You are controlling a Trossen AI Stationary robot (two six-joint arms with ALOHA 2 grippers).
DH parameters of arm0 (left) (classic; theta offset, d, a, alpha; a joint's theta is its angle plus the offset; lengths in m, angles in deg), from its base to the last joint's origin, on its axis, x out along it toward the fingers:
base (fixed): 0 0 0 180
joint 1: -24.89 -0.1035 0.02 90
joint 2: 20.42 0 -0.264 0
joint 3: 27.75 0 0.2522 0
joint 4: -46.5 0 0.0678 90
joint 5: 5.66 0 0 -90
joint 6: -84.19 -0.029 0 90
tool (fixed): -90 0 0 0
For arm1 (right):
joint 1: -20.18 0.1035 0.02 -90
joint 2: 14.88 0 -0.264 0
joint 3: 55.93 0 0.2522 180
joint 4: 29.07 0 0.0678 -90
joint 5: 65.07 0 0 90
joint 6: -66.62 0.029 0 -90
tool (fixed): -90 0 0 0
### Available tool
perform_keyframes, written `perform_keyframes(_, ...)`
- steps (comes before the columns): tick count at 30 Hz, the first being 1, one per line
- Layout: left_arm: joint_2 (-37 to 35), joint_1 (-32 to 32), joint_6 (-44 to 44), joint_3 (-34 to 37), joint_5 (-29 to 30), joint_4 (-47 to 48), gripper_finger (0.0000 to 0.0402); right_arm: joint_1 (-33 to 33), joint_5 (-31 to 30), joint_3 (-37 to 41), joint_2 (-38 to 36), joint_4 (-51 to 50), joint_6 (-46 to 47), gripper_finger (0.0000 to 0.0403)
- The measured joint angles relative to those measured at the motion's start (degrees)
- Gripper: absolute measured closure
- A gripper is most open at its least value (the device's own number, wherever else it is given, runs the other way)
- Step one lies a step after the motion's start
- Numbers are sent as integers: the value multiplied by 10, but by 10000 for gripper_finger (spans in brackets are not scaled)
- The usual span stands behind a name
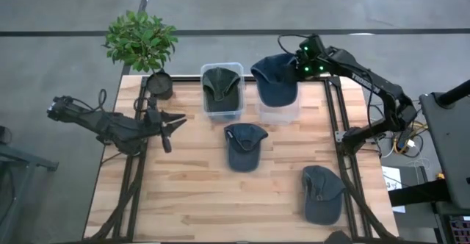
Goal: Pick & Place hat
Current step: Put the bottom blue cap into the right transparent bin
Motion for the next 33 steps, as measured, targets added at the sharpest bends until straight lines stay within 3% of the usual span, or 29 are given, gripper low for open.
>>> perform_keyframes(4, -17, 0, -23, 0, 0, 0, 335, 0, -36, 3, -28, -43, 31, 394)
perform_keyframes(10, -21, 0, -50, 0, -6, 1, 335, 2, -59, 7, -56, -33, 66, 394)
perform_keyframes(20, -21, 0, -52, 2, -47, 5, 335, 18, -65, 27, -38, -23, 82, 390)
perform_keyframes(33, -21, 0, -53, 2, -46, 15, 335, 21, -66, 34, -23, -6, 81, 307)
